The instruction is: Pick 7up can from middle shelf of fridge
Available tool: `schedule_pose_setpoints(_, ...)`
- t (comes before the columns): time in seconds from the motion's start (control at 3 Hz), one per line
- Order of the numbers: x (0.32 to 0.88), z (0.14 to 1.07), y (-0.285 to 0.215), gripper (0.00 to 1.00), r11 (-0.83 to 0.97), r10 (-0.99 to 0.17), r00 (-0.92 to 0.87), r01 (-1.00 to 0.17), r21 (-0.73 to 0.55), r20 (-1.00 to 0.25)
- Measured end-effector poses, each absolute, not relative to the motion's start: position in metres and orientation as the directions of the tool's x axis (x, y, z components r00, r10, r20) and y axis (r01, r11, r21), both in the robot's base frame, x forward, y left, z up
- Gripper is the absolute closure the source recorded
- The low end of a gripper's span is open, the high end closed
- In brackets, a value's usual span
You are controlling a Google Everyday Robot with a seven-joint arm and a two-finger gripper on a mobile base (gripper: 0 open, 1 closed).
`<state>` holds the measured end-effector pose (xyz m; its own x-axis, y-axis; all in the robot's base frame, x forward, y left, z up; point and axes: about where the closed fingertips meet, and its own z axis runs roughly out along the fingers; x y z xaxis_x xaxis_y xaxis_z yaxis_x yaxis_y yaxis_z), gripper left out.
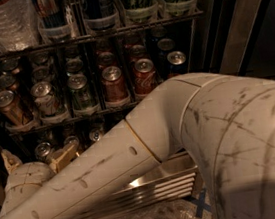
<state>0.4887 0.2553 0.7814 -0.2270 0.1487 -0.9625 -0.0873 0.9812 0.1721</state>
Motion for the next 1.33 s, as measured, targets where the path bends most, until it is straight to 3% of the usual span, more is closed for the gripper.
schedule_pose_setpoints(0.67,0.512,0.801,0.234,0.0,0.989,0.109,-0.111,-0.085,0.118,-0.988)
schedule_pose_setpoints(1.33,0.52,0.798,0.237,0.0,0.99,0.1,-0.107,-0.092,0.11,-0.989)
